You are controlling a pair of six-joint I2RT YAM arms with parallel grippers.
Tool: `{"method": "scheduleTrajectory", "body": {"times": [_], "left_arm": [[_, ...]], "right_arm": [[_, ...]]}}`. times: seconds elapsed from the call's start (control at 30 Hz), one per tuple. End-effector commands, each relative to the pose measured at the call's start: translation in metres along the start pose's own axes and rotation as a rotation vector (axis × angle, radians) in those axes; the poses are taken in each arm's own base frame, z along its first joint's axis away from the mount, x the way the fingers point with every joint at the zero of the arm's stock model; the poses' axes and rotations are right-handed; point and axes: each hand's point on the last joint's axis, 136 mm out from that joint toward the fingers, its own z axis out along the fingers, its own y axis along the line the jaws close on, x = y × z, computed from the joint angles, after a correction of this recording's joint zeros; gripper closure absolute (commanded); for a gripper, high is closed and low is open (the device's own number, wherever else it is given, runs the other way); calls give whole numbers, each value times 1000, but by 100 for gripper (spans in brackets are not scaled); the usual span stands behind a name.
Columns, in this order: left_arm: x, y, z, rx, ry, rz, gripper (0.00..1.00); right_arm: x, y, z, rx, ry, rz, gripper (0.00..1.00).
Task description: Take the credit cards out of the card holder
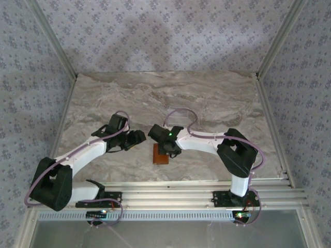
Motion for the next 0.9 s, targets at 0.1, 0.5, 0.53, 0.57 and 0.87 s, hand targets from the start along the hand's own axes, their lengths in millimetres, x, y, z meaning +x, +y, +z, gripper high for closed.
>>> {"method": "scheduleTrajectory", "body": {"times": [0.1,0.5,0.53,0.57,0.87], "left_arm": [[-2,-12,4,-1,3,22,38],[8,-29,20,-22,54,75,41],[10,-30,22,-23,59,80,41],[11,-31,23,-23,64,82,42],[22,-37,32,-3,121,100,46]], "right_arm": [[0,-9,-13,19,-14,14,57],[9,-17,-4,-14,-9,29,80],[4,-14,-6,-28,-31,32,83],[2,-14,-8,-32,-46,36,85],[-9,-6,-27,-125,-118,60,92]]}}
